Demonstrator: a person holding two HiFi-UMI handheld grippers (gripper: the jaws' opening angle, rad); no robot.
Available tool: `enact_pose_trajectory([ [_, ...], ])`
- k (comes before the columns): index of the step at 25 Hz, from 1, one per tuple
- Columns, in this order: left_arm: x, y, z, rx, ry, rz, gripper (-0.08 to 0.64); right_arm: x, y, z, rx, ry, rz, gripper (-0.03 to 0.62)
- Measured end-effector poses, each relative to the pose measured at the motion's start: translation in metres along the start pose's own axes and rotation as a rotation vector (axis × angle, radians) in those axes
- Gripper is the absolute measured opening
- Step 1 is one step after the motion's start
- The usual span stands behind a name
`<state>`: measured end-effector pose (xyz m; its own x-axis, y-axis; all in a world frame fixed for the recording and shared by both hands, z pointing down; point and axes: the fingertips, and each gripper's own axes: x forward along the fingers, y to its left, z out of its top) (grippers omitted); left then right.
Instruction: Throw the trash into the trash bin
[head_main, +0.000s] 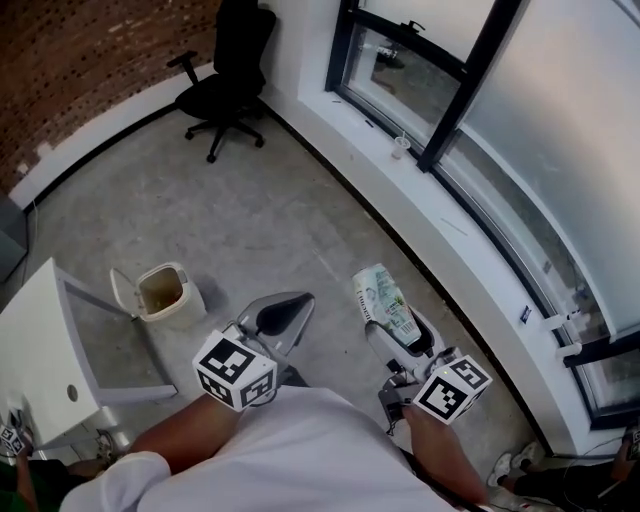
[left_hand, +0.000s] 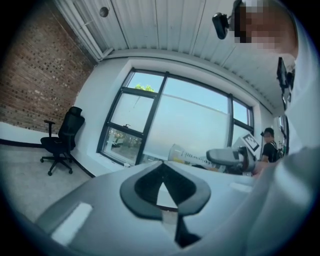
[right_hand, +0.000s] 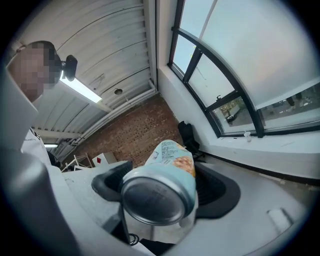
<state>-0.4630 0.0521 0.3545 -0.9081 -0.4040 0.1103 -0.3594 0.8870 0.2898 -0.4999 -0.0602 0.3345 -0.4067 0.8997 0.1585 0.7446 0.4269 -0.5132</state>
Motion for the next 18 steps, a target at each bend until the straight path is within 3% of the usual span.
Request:
enact_pose_trajectory([
  [9,0.009,0.112,0.045,0.013,-0.052,0.070,0.008,0.125,-0.007,0.049,-0.043,0.007,0.049,0.383],
  [18,-0.011,0.174,0.049,-0.079,-0.083,0.183,0.008,0.192,0.001,0.052,-0.057,0.099,0.097,0.383],
])
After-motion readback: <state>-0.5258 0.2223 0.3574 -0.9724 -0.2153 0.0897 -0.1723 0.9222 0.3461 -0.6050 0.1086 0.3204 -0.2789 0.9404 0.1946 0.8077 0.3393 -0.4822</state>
